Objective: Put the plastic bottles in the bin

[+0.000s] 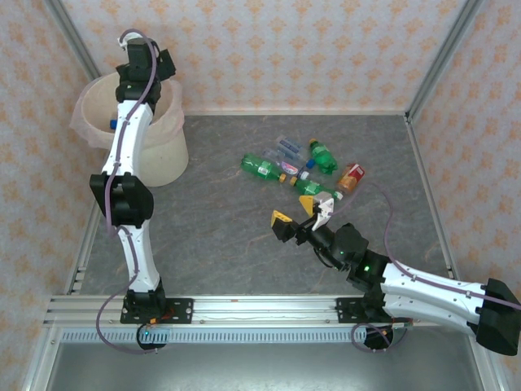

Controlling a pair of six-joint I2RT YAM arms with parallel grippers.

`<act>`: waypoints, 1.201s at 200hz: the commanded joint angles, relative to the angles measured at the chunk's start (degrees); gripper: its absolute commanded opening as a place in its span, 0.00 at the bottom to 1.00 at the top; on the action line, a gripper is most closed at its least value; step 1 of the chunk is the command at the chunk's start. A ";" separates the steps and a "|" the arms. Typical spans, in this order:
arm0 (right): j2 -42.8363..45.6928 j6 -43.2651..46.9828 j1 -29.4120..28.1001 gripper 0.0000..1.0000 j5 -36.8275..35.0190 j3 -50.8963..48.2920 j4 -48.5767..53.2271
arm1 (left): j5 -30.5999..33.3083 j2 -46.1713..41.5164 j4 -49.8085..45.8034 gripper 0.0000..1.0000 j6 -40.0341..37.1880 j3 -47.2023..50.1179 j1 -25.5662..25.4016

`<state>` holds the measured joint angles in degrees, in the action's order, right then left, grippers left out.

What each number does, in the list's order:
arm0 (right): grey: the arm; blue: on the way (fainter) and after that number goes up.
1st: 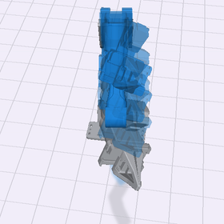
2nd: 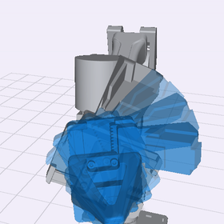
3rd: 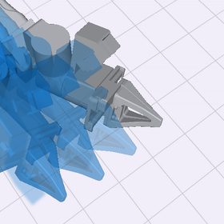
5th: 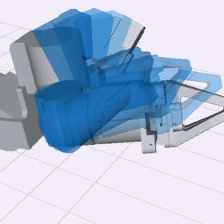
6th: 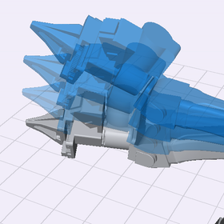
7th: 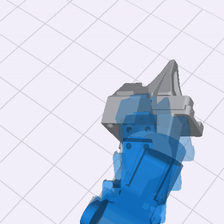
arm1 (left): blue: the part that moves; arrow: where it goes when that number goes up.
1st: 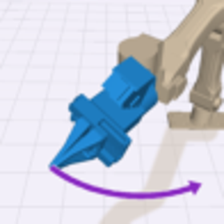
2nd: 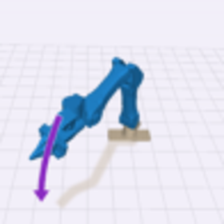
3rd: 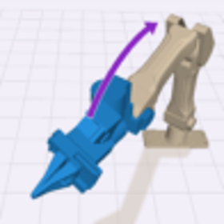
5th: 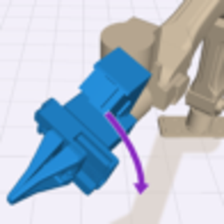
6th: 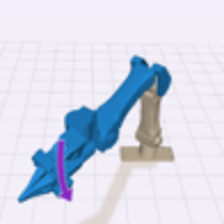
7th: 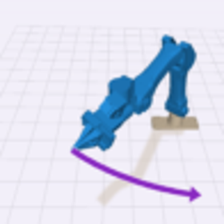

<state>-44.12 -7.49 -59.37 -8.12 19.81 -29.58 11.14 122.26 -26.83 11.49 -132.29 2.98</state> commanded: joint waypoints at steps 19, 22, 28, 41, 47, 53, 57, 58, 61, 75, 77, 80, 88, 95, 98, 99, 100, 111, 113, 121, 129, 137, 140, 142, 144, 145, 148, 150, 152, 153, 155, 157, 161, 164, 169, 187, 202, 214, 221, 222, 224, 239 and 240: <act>0.61 -0.26 -0.30 1.00 -0.05 0.16 -0.34 | 7.86 0.04 -3.65 0.99 -0.08 -1.81 0.23; 0.61 -0.28 -0.30 1.00 0.03 0.21 -0.30 | 8.41 -0.05 -3.74 0.99 0.06 -1.81 0.31; 0.61 -0.32 -0.30 1.00 -0.04 0.22 -0.34 | 9.50 -0.23 -3.98 0.99 0.24 -1.81 0.35; 0.61 -0.33 -0.30 1.00 -0.04 0.14 -0.40 | 12.18 -0.81 -4.25 0.99 0.78 -1.75 0.41; 0.61 -0.29 -0.30 1.00 -0.02 0.17 -0.30 | 13.04 -1.11 -4.16 0.99 0.91 -1.53 0.45; 0.61 -0.31 -0.26 1.00 0.03 0.21 -0.30 | 13.49 -1.56 -4.03 0.99 0.98 -1.31 0.44; 0.55 -0.29 -0.30 1.00 0.03 0.22 -0.31 | 14.03 -1.78 -4.09 0.99 0.93 -1.23 0.44; 0.58 -0.31 -0.30 1.00 0.08 0.23 -0.35 | 14.24 -1.82 -4.10 0.99 1.01 -1.18 0.44; 0.61 -0.32 -0.30 1.00 0.12 0.23 -0.31 | 14.85 -1.99 -4.26 0.99 1.18 -1.20 0.44; 0.61 -0.42 -0.30 1.00 0.21 0.23 -0.27 | 17.75 -2.75 -4.50 0.99 2.03 -0.50 0.55; 0.63 -0.40 -0.24 1.00 0.28 0.23 -0.23 | 18.01 -2.89 -4.47 0.99 1.96 -0.33 0.54; 0.68 -0.34 -0.29 1.00 0.29 0.28 -0.19 | 18.41 -3.04 -4.48 0.99 1.96 -0.07 0.53; 0.70 -0.42 -0.30 1.00 0.37 0.32 -0.12 | 19.82 -3.32 -4.75 0.99 2.05 0.41 0.64; 0.79 -0.39 -0.30 1.00 0.43 0.40 -0.06 | 21.35 -3.49 -5.35 0.99 2.51 0.38 0.67; 0.88 -0.40 -0.30 1.00 0.39 0.40 -0.03 | 21.95 -3.57 -5.56 0.99 2.65 0.43 0.69; 0.88 -0.41 -0.30 1.00 0.39 0.40 0.01 | 22.11 -3.59 -5.62 0.99 2.65 0.44 0.70; 0.88 -0.42 -0.26 1.00 0.39 0.40 0.03 | 22.27 -3.60 -5.66 0.99 2.70 0.45 0.75; 1.03 -0.40 -0.29 1.00 0.36 0.34 0.09 | 23.94 -3.89 -6.33 0.98 3.52 0.63 0.71; 1.05 -0.38 -0.30 1.00 0.31 0.34 0.12 | 24.20 -3.98 -6.44 0.98 3.76 0.56 0.71; 1.18 -0.37 -0.30 1.00 0.30 0.31 0.13 | 24.78 -4.42 -6.71 0.97 4.54 0.64 0.71; 1.22 -0.42 -0.30 1.00 0.38 0.33 0.09 | 25.11 -5.01 -6.77 0.97 5.55 0.94 0.71; 1.23 -0.45 -0.29 1.00 0.39 0.32 0.11 | 25.35 -5.58 -6.83 0.97 6.95 1.08 0.75; 1.23 -0.50 -0.30 1.00 0.31 0.31 0.07 | 25.27 -5.80 -6.88 0.98 7.44 1.11 0.71; 1.23 -0.51 -0.30 1.00 0.37 0.31 0.08 | 25.26 -5.91 -6.89 0.98 7.77 1.12 0.75; 1.21 -0.45 -0.30 1.00 0.38 0.31 0.06 | 25.16 -6.05 -6.85 0.99 8.07 1.15 0.74; 1.22 -0.48 -0.30 1.00 0.38 0.31 0.10 | 25.08 -6.14 -6.84 0.99 8.22 1.11 0.77; 1.23 -0.49 -0.30 1.00 0.31 0.31 0.13 | 24.73 -6.42 -6.79 0.99 8.58 1.12 0.77; 1.23 -0.46 -0.30 1.00 0.30 0.27 0.09 | 24.53 -6.59 -6.71 0.99 8.87 1.15 0.66; 1.23 -0.48 -0.30 1.00 0.34 0.30 0.08 | 24.28 -6.77 -6.54 0.99 9.01 1.20 0.63; 1.23 -0.49 -0.30 1.00 0.32 0.31 0.11 | 24.11 -6.90 -6.47 0.99 9.13 1.26 0.58; 1.23 -0.46 -0.30 1.00 0.30 0.31 0.13 | 23.89 -7.11 -6.28 0.99 9.29 1.38 0.54; 1.16 -0.50 -0.30 1.00 0.26 0.31 0.14 | 23.68 -7.36 -6.06 0.99 9.37 1.63 0.47; 1.14 -0.44 -0.30 1.00 0.15 0.36 0.12 | 23.15 -7.84 -5.48 0.99 9.58 2.02 0.32; 1.14 -0.49 -0.30 1.00 0.12 0.32 0.10 | 22.71 -8.19 -4.94 0.99 9.67 2.44 0.15; 1.14 -0.46 -0.24 1.00 0.04 0.32 0.13 | 21.76 -8.90 -4.03 0.99 9.70 3.24 -0.16; 0.97 -0.54 -0.30 1.00 -0.29 0.27 0.03 | 20.05 -11.48 -1.04 0.99 9.68 5.87 -2.00; 0.71 -0.85 -0.30 1.00 -1.19 0.21 0.14 | 18.54 -12.57 0.76 0.99 9.90 7.61 -4.04; 0.37 -0.89 -0.30 1.00 -2.23 0.10 0.12 | 17.24 -15.42 2.16 0.99 10.21 9.43 -5.77; 0.25 -0.97 -0.30 1.00 -2.91 0.20 0.34 | 16.43 -16.36 2.82 0.99 10.45 10.61 -6.83; 0.26 -1.00 -0.30 1.00 -3.06 0.21 0.41 | 16.36 -16.53 2.96 0.99 10.51 10.80 -7.02; 0.22 -1.03 -0.30 1.00 -3.40 0.22 0.47 | 16.17 -16.83 3.22 0.99 10.63 11.17 -7.38; 0.09 -1.12 -0.30 1.00 -6.12 0.19 0.49 | 14.57 -19.29 5.39 0.99 10.74 14.71 -10.00; 0.04 -1.12 -0.26 1.00 -6.30 0.16 0.49 | 14.50 -19.49 5.56 0.99 10.75 14.96 -10.10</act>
<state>-43.99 -7.92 -59.37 -9.52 19.81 -29.50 29.12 107.02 -26.13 21.06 -121.32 -3.70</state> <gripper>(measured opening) 0.997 0.991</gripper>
